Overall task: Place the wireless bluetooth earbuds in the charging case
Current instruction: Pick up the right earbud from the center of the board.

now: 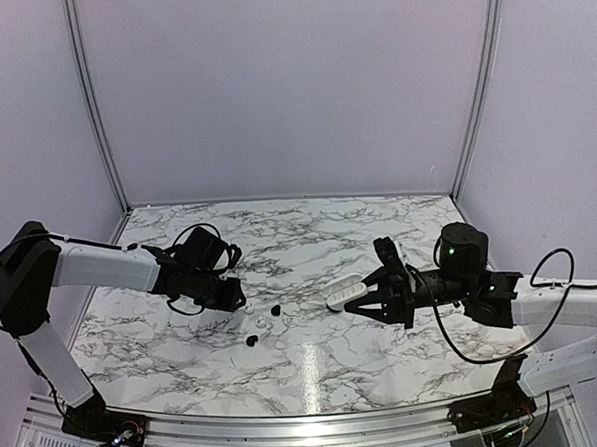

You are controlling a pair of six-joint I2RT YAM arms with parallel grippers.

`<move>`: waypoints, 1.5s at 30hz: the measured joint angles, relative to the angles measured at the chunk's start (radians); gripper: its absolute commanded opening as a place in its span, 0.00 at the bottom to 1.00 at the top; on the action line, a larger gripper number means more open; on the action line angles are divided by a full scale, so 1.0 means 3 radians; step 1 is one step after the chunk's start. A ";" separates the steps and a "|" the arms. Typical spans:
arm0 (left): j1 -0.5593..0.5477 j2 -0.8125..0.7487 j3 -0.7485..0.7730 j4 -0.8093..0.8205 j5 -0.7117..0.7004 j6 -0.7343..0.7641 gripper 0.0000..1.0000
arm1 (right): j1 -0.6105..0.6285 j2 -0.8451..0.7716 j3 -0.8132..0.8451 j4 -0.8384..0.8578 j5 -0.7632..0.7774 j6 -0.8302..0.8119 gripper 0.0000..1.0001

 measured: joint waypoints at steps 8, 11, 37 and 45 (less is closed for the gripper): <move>-0.0001 0.0104 0.0000 0.0259 0.0067 -0.0240 0.18 | 0.0000 -0.0001 0.0000 -0.0001 0.0017 0.0000 0.00; -0.0001 0.0172 0.0000 0.0282 0.0064 -0.0292 0.16 | 0.0000 -0.0001 0.0000 -0.0003 0.0025 0.0000 0.00; -0.0081 0.0504 0.0252 0.0273 -0.0029 -0.0322 0.23 | 0.0000 -0.0001 0.0000 -0.0005 0.0027 0.0000 0.00; -0.0116 0.0498 0.0276 0.0237 -0.0072 -0.0298 0.09 | 0.0000 -0.0001 0.0000 -0.0006 0.0027 0.0000 0.00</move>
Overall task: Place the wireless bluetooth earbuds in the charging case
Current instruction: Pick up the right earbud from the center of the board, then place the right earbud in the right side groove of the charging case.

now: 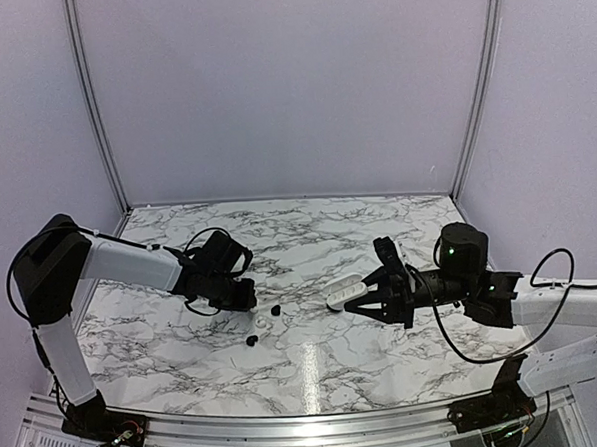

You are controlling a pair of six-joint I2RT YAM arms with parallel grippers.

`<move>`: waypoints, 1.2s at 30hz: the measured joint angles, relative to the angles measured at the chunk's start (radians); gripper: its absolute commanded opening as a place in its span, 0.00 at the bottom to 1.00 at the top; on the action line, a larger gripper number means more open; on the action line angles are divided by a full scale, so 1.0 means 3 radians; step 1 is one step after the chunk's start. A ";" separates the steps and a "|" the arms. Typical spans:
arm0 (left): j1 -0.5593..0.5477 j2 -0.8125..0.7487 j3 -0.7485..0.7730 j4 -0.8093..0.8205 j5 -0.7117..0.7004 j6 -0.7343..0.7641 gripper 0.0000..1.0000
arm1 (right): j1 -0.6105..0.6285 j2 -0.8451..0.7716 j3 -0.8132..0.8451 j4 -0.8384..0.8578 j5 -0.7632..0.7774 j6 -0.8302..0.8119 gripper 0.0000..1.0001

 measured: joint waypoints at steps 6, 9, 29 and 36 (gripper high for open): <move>-0.0050 -0.0114 0.0000 -0.0127 -0.0015 0.0055 0.00 | 0.0000 0.0000 0.0000 0.0000 0.0000 0.0000 0.00; -0.0061 -0.0202 -0.0001 -0.0193 -0.0014 0.0094 0.00 | 0.0000 0.0000 0.0000 0.0000 0.0000 0.0001 0.00; -0.0842 -0.2115 -0.0530 -0.0145 0.0205 0.1648 0.00 | 0.0058 0.0036 0.0000 0.0097 -0.0259 0.0000 0.00; -0.1310 -0.2669 -0.0586 -0.0017 0.0234 0.2027 0.00 | 0.0153 0.0108 0.0001 0.0089 -0.0272 -0.0003 0.00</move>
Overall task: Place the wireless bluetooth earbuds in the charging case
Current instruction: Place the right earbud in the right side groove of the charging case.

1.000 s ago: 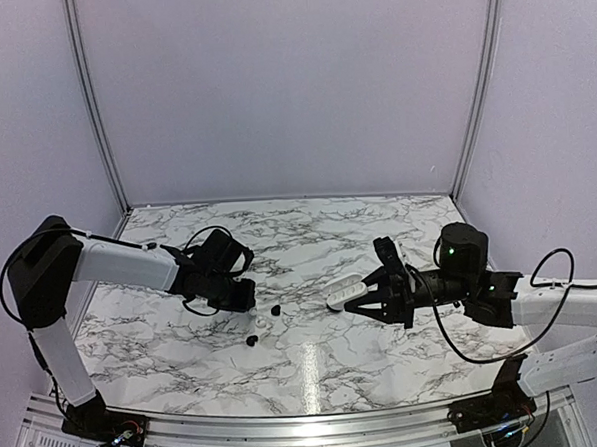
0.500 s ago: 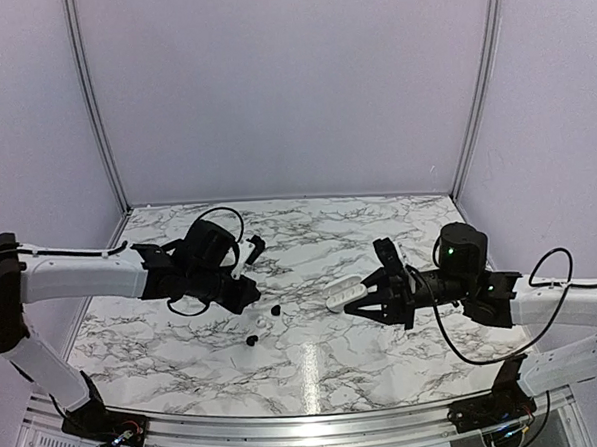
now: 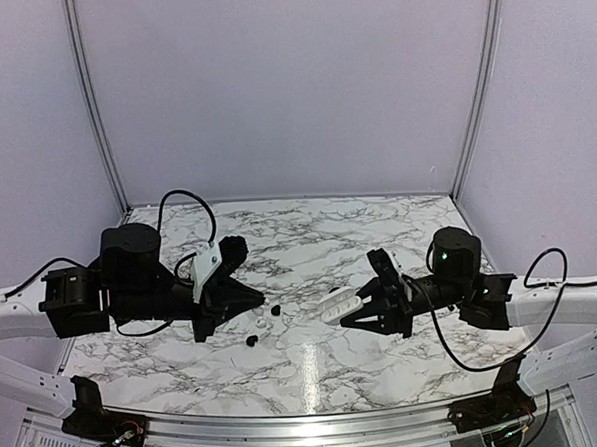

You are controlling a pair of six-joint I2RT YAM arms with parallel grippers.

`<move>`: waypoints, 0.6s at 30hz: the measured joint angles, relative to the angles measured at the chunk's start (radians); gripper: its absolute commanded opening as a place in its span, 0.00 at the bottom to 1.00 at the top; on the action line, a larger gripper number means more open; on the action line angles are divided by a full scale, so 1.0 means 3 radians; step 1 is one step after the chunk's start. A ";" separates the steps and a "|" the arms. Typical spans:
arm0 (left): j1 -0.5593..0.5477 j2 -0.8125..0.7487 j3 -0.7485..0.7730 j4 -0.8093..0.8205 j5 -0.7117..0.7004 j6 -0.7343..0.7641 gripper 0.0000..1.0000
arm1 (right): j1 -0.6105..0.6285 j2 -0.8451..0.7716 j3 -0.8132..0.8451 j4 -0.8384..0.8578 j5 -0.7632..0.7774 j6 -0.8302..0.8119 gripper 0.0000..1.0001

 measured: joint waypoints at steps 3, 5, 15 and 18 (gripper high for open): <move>-0.0201 0.0062 0.0085 -0.0004 -0.0053 0.0085 0.00 | 0.0023 0.0075 0.0022 -0.0045 0.0003 -0.0001 0.00; -0.0304 0.0142 0.0187 -0.0009 -0.0102 0.0134 0.00 | 0.0041 0.0121 0.0062 -0.0072 0.0005 -0.0005 0.00; -0.0521 0.0669 0.0707 0.0001 -0.0305 0.0300 0.00 | 0.0182 0.0275 0.0202 -0.0148 0.0020 -0.0014 0.00; -0.0553 0.0796 0.0774 -0.0003 -0.0332 0.0347 0.00 | 0.0203 0.0306 0.0219 -0.0168 0.0022 -0.0013 0.00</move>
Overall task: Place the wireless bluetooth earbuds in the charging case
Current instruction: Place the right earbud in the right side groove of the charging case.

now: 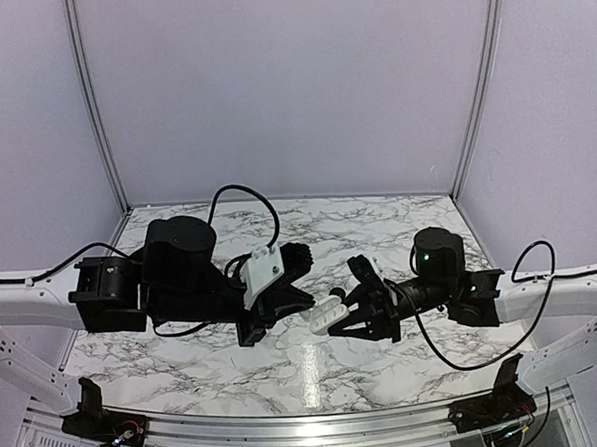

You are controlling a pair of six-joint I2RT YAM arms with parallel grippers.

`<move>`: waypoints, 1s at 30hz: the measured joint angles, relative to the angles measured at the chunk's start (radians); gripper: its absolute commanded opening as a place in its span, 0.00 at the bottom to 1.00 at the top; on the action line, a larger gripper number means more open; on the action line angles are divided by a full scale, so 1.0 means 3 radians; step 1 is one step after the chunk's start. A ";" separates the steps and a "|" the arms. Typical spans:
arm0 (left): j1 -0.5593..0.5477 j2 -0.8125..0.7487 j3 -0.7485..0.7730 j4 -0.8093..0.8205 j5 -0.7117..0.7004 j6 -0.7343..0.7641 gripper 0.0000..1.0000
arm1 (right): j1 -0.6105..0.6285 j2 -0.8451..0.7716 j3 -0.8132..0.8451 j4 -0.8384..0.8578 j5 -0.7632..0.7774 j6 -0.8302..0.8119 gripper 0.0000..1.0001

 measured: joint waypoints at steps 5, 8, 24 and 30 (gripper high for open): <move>-0.0031 0.0126 0.0080 -0.0018 -0.0080 0.0057 0.00 | 0.0056 0.0085 0.0046 -0.0010 0.0013 0.0003 0.00; -0.0038 0.0169 0.0114 -0.0018 -0.0103 0.0088 0.00 | 0.0086 0.0141 0.0081 -0.0010 0.0014 0.0004 0.00; -0.0136 0.0373 0.0168 -0.0072 -0.0284 0.0244 0.00 | 0.0169 0.0248 0.0174 -0.0005 0.0009 0.0018 0.00; -0.0163 0.0416 0.0211 -0.0094 -0.0369 0.0294 0.00 | 0.0186 0.0251 0.0175 -0.0005 -0.0001 0.0018 0.00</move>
